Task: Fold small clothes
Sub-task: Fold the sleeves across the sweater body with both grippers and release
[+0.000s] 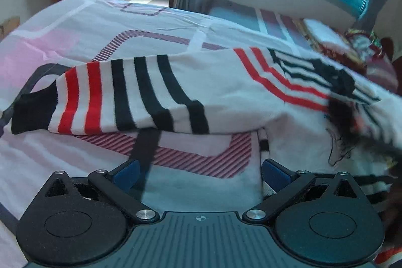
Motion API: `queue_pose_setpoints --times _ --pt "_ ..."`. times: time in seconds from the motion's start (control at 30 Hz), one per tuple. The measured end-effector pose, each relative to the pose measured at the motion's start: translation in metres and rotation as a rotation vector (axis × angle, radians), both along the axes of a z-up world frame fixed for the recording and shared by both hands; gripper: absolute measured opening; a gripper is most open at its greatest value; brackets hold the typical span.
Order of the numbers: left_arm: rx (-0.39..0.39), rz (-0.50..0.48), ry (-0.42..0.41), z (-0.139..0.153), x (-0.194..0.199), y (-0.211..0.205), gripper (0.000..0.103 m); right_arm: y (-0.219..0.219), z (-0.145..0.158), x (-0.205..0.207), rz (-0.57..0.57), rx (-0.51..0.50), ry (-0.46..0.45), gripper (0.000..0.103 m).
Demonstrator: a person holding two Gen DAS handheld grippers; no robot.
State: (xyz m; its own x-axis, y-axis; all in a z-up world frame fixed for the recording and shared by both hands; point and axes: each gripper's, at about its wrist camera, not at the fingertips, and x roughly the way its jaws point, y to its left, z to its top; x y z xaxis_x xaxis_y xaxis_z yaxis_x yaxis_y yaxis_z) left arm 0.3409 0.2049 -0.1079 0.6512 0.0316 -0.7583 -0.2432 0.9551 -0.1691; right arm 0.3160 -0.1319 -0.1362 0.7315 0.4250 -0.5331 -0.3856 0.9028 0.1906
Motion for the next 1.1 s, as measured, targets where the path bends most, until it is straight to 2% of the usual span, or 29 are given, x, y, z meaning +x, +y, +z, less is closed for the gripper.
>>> queue_pose_setpoints --times 0.03,0.07,0.13,0.17,0.2,0.23,0.3,0.37,0.4,0.47,0.53,0.6,0.63,0.7,0.77,0.83,0.9,0.97,1.03,1.1 --pt "-0.031 -0.005 -0.017 0.001 0.001 0.006 0.103 0.017 -0.015 0.004 0.037 -0.028 0.068 0.010" --pt "-0.057 -0.015 -0.031 0.003 0.004 0.009 0.103 0.020 -0.021 -0.005 0.046 -0.043 0.022 0.014" --pt "-0.095 -0.058 -0.063 0.008 0.014 0.004 0.103 0.034 -0.019 -0.020 0.092 -0.113 -0.042 0.042" --pt "-0.104 -0.081 -0.075 0.011 0.020 -0.002 0.103 0.036 -0.015 -0.026 0.109 -0.117 -0.045 0.047" --pt "-0.128 -0.112 -0.092 0.013 0.029 -0.010 0.100 0.029 -0.010 -0.030 0.110 -0.098 -0.050 0.045" --pt "-0.153 -0.138 -0.108 0.013 0.037 -0.017 0.081 0.019 -0.004 -0.037 0.088 -0.062 -0.055 0.043" --pt "-0.227 -0.187 -0.103 0.008 0.057 -0.037 0.064 -0.007 0.011 -0.050 0.012 0.004 -0.057 0.044" --pt "-0.325 -0.220 -0.082 -0.007 0.080 -0.058 0.064 -0.040 0.019 -0.064 -0.074 0.065 -0.038 0.044" --pt "-0.374 -0.237 -0.062 -0.015 0.091 -0.069 0.064 -0.057 0.021 -0.058 -0.105 0.090 -0.025 0.045" --pt "-0.432 -0.256 -0.030 -0.030 0.112 -0.092 0.064 -0.089 0.026 -0.066 -0.170 0.133 -0.015 0.045" --pt "-0.436 -0.244 0.008 -0.044 0.127 -0.110 0.064 -0.123 0.028 -0.073 -0.242 0.185 -0.002 0.045" --pt "-0.412 -0.230 -0.020 -0.046 0.135 -0.123 0.064 -0.153 0.026 -0.074 -0.302 0.246 0.022 0.047" --pt "-0.398 -0.222 -0.022 -0.044 0.139 -0.127 0.050 -0.172 0.022 -0.073 -0.338 0.292 0.038 0.047" --pt "-0.369 -0.221 -0.004 -0.046 0.147 -0.134 0.006 -0.209 0.016 -0.069 -0.409 0.402 0.070 0.047" --pt "-0.376 -0.203 -0.024 -0.046 0.147 -0.132 0.006 -0.238 0.001 -0.058 -0.474 0.524 0.102 0.047" --pt "-0.346 -0.210 -0.038 -0.041 0.144 -0.135 0.006 -0.263 -0.014 -0.045 -0.526 0.625 0.137 0.047" --pt "-0.328 -0.215 -0.031 -0.041 0.146 -0.139 0.006 -0.276 -0.026 -0.030 -0.522 0.700 0.177 0.047" --pt "-0.319 -0.209 -0.032 -0.041 0.146 -0.135 0.006 -0.282 -0.039 -0.014 -0.516 0.734 0.232 0.045" --pt "-0.300 -0.192 -0.073 -0.034 0.133 -0.126 0.006 -0.280 -0.045 -0.005 -0.520 0.690 0.260 0.010" --pt "-0.214 -0.183 -0.052 -0.038 0.130 -0.131 0.006 -0.276 -0.036 -0.010 -0.510 0.621 0.222 0.010"
